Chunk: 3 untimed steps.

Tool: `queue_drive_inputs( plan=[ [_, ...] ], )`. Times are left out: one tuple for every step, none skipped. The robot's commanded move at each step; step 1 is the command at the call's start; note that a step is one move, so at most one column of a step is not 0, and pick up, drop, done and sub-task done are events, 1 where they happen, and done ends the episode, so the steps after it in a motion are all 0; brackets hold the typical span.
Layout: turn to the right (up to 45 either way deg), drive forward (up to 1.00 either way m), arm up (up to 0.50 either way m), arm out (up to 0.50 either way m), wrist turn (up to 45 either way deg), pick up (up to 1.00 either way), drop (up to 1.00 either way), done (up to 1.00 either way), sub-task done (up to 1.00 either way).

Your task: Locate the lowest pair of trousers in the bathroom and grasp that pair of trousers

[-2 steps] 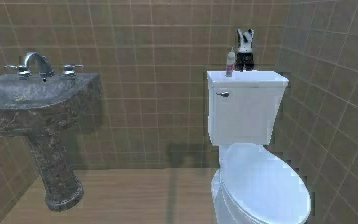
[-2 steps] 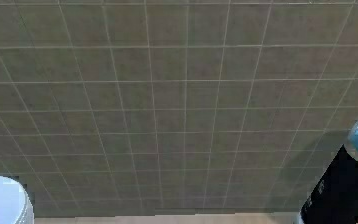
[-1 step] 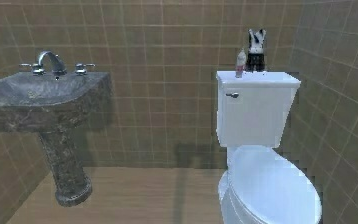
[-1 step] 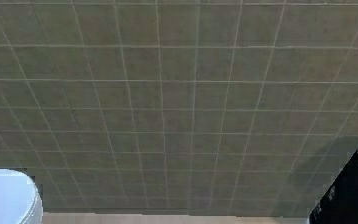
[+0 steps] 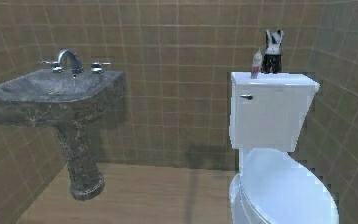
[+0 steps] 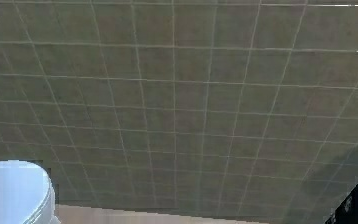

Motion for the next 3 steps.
queue_drive_inputs(
  plan=[
    [0.0,0.50,0.00,0.00,0.0,0.00,0.00,0.00,0.00],
    [6.0,0.00,0.00,0.00,0.0,0.00,0.00,0.00,0.00],
    [0.0,0.10,0.00,0.00,0.0,0.00,0.00,0.00,0.00]
  ],
)
